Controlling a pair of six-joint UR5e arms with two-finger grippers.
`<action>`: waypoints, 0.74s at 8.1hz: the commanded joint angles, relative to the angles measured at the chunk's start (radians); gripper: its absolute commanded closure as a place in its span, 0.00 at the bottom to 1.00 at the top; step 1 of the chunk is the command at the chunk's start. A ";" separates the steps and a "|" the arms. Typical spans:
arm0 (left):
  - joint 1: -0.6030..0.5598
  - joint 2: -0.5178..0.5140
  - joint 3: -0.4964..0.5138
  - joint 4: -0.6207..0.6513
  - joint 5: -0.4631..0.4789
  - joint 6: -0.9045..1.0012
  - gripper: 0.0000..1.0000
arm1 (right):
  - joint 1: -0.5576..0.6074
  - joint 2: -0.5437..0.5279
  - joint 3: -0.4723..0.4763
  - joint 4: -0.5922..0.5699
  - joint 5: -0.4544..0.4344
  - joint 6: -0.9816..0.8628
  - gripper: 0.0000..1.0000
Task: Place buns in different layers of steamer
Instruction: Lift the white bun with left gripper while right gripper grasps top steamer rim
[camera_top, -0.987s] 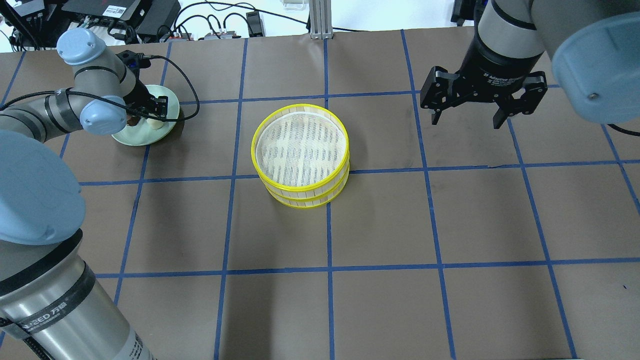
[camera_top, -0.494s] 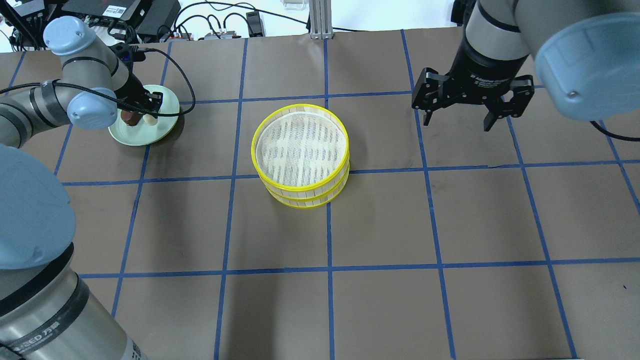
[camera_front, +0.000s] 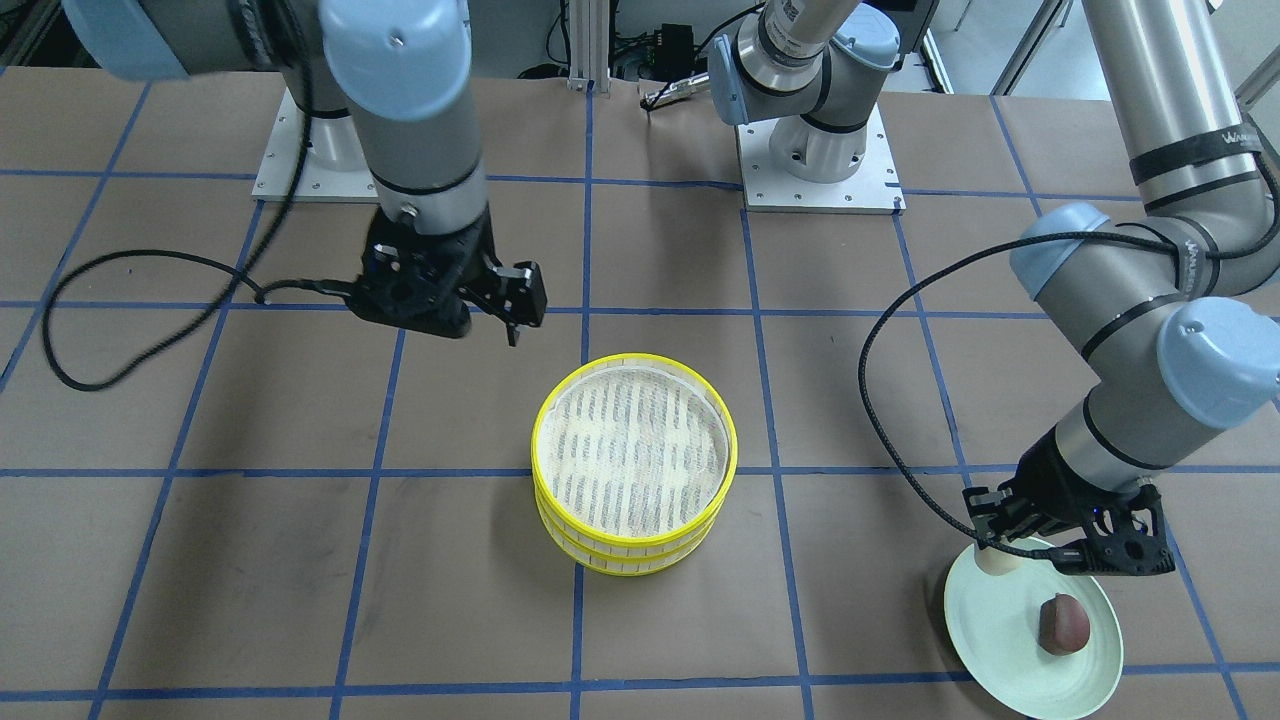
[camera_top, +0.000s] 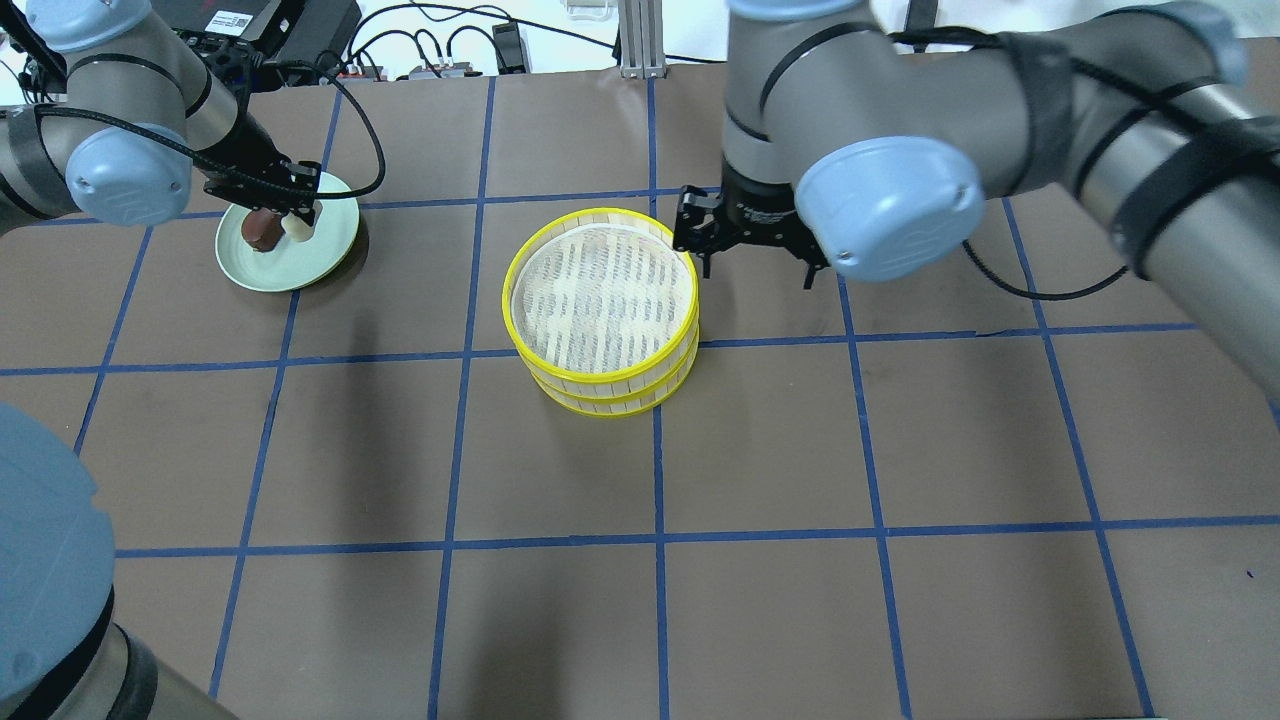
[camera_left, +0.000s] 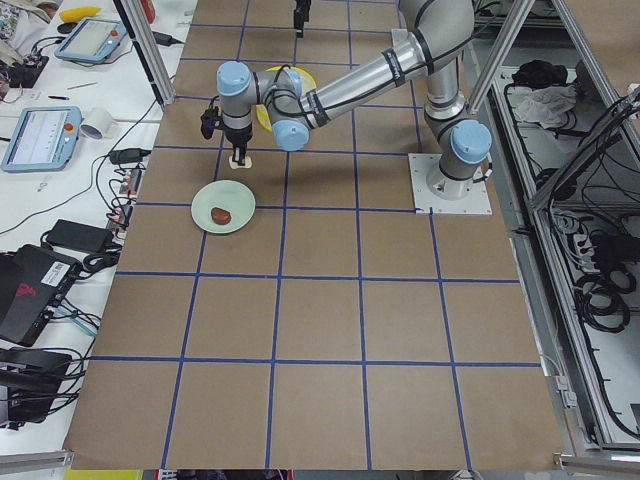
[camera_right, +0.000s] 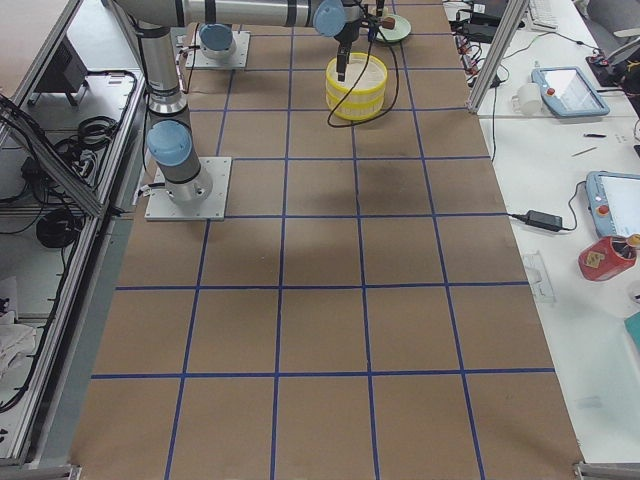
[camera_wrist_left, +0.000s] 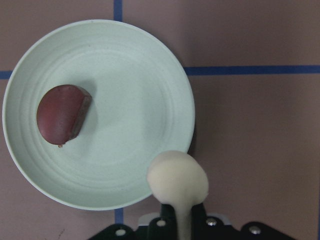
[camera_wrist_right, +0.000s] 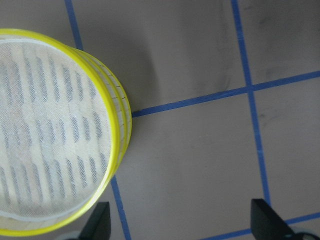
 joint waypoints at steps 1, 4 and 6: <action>-0.055 0.071 -0.002 -0.054 -0.013 -0.006 1.00 | 0.067 0.170 0.003 -0.158 0.004 0.051 0.00; -0.075 0.083 -0.008 -0.075 -0.047 -0.027 1.00 | 0.067 0.235 0.011 -0.179 -0.005 0.044 0.04; -0.075 0.083 -0.015 -0.075 -0.049 -0.029 1.00 | 0.067 0.246 0.011 -0.194 0.004 0.049 0.23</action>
